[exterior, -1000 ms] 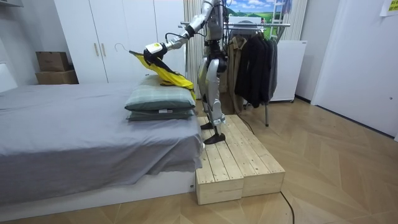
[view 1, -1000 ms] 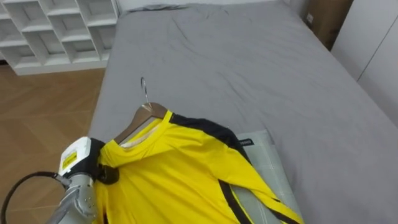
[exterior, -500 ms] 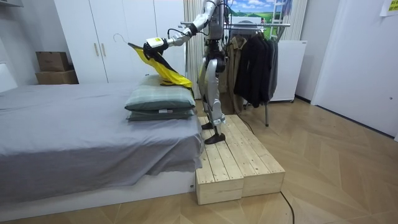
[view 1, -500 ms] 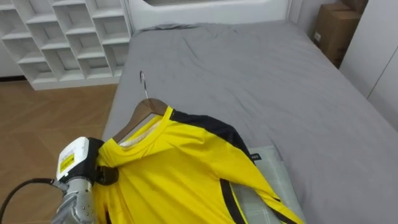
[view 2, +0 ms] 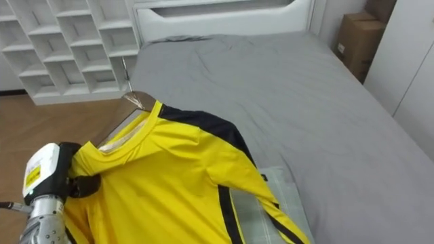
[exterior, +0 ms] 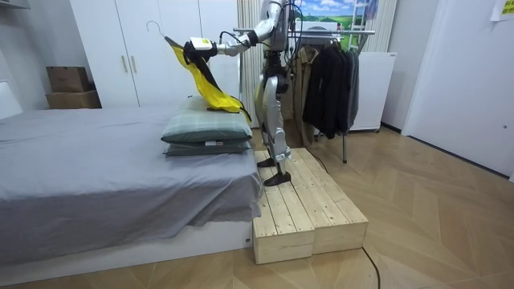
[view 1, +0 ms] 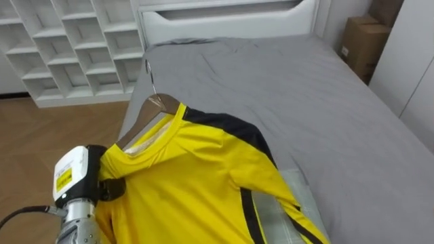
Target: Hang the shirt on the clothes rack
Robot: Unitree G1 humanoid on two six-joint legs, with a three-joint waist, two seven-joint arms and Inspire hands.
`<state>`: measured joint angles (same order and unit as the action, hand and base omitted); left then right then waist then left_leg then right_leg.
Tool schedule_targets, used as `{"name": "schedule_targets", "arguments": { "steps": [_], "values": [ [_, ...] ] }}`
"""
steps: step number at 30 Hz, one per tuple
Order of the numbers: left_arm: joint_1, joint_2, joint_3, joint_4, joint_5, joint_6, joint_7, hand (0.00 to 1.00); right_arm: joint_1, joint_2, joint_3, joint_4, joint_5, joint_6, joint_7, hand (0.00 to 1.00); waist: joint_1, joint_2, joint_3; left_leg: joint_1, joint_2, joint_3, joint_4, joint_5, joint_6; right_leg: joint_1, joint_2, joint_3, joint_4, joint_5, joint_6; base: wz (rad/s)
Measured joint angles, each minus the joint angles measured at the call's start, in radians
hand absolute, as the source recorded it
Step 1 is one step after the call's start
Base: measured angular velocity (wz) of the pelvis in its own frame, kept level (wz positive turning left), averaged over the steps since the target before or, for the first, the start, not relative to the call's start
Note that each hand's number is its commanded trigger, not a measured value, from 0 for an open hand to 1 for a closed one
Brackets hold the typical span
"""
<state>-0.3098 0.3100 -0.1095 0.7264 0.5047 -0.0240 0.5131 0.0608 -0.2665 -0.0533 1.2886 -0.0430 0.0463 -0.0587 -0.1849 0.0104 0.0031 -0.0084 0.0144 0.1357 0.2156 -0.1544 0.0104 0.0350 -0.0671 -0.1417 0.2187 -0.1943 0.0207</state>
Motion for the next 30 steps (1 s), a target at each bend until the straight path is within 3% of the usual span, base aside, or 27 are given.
{"name": "schedule_targets", "arguments": {
  "steps": [4,7,13,18,23,30],
  "values": [
    [0.007,0.0,0.0,-0.019,0.02,0.019,0.005,1.0,-0.016,-0.025,-0.063,-0.005,-0.008,0.014,-0.042,0.0,0.001,-0.014,-0.0079,0.005,-0.002,0.0,-0.007,0.0,0.0,0.002,-0.001,0.001,0.001,0.001,0.0,0.0],
    [0.017,0.003,0.0,-0.022,0.013,0.02,0.02,1.0,-0.044,-0.06,-0.093,-0.014,-0.046,0.022,-0.074,0.0,0.001,-0.017,-0.0086,0.021,-0.003,0.001,-0.015,0.0,0.0,0.012,-0.001,0.002,0.001,0.009,0.0,-0.01],
    [0.022,0.011,0.0,-0.033,0.007,0.019,0.029,1.0,-0.063,-0.096,-0.151,-0.262,-0.158,0.004,-0.198,0.0,0.002,-0.028,-0.01,0.032,-0.003,-0.002,-0.016,0.0,0.0,0.023,-0.001,-0.002,0.002,0.009,0.0,0.01],
    [0.046,0.021,-0.001,-0.138,0.005,0.02,0.029,1.0,-0.061,-0.098,-0.161,-0.495,-0.336,-0.002,-0.271,0.0,0.027,-0.049,-0.0103,0.034,-0.003,-0.001,-0.017,0.0,0.0,0.025,-0.002,0.0,0.001,0.009,0.0,0.0],
    [0.073,0.021,0.01,-0.168,0.014,0.02,0.029,1.0,-0.06,-0.097,-0.168,-0.697,-0.511,-0.004,-0.316,0.0,0.028,-0.049,-0.0097,0.045,-0.004,0.0,-0.018,0.0,0.001,0.036,-0.003,0.001,0.0,0.009,0.001,0.0],
    [0.097,0.02,0.011,-0.199,0.047,0.021,0.027,1.0,-0.059,-0.098,-0.164,-0.926,-0.636,-0.011,-0.339,0.0,0.036,-0.044,-0.0085,0.047,-0.004,0.002,-0.021,0.0,0.001,0.034,-0.002,0.007,0.002,0.01,0.001,-0.02]
  ]
}}
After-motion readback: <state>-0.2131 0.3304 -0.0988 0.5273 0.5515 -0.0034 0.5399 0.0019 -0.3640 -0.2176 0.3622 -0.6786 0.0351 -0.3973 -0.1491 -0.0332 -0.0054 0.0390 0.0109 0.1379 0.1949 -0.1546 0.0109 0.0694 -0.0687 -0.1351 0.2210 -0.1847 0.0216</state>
